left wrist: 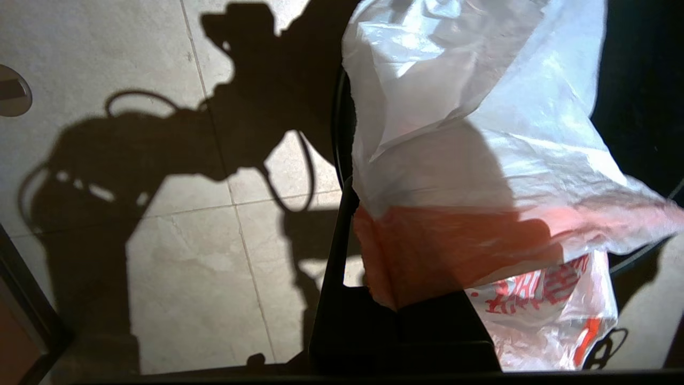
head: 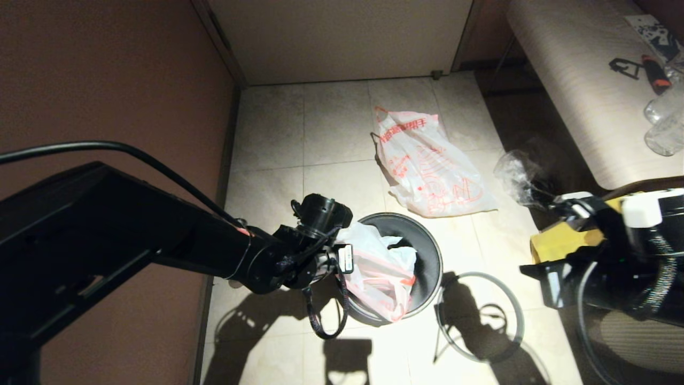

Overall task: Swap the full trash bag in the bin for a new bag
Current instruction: Put the new garbage bag on the trash can

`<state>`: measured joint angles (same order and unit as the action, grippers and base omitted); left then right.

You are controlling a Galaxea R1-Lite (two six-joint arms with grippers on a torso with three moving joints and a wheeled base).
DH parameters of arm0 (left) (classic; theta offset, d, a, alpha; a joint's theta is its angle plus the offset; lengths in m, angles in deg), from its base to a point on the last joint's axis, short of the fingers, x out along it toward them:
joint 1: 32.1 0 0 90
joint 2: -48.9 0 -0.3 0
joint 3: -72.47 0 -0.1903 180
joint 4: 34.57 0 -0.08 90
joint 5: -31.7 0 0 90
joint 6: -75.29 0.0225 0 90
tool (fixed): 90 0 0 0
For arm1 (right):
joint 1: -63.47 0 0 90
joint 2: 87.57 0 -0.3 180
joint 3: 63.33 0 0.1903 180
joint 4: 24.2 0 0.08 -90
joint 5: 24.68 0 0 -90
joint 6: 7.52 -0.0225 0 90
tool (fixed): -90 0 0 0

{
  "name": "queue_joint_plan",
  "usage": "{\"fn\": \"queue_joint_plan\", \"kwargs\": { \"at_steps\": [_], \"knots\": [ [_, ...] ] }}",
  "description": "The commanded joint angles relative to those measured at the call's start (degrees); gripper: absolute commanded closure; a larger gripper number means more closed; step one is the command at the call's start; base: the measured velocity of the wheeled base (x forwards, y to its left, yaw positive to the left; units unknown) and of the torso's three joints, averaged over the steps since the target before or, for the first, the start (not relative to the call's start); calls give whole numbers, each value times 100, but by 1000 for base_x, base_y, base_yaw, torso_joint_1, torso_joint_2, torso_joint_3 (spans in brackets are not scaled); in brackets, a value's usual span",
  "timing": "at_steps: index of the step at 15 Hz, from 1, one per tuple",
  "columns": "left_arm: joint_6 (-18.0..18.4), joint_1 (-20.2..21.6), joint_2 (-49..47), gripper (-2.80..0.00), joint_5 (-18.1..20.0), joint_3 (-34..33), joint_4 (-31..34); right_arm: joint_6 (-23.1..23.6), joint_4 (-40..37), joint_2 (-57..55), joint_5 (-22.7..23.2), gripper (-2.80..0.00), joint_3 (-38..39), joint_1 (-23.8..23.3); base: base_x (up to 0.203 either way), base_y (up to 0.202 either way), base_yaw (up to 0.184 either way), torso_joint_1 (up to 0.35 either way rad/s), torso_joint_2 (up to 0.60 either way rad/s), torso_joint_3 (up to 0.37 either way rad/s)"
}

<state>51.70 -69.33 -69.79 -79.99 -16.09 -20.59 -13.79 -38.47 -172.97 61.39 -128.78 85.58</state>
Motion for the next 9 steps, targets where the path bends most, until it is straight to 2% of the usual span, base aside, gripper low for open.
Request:
{"fn": "queue_joint_plan", "kwargs": {
  "at_steps": [1, 3, 5, 6, 9],
  "knots": [
    [-15, 128, -128, 0, -2, 4, -84, -430, 1, -1248, -50, 0, -323, 415, 0, 0, 0, 0, 0, 0],
    [-40, 113, -118, 0, 171, -23, -98, -979, 35, -1847, 13, 0, -487, 661, 0, 0, 0, 0, 0, 0],
    [-49, 128, -169, 0, 209, -48, -117, -1123, 260, -2374, 165, 0, -561, 716, 0, 0, 0, 0, 0, 0],
    [-49, 137, -163, 0, 209, -48, -142, -1158, 561, -2610, 209, -280, -591, 745, 0, 0, 0, 0, 0, 0],
    [-41, 151, -56, 0, 184, -44, -130, -1473, 991, -2991, 248, -280, -989, 959, 0, 0, 0, 0, 0, 0]
  ]
}}
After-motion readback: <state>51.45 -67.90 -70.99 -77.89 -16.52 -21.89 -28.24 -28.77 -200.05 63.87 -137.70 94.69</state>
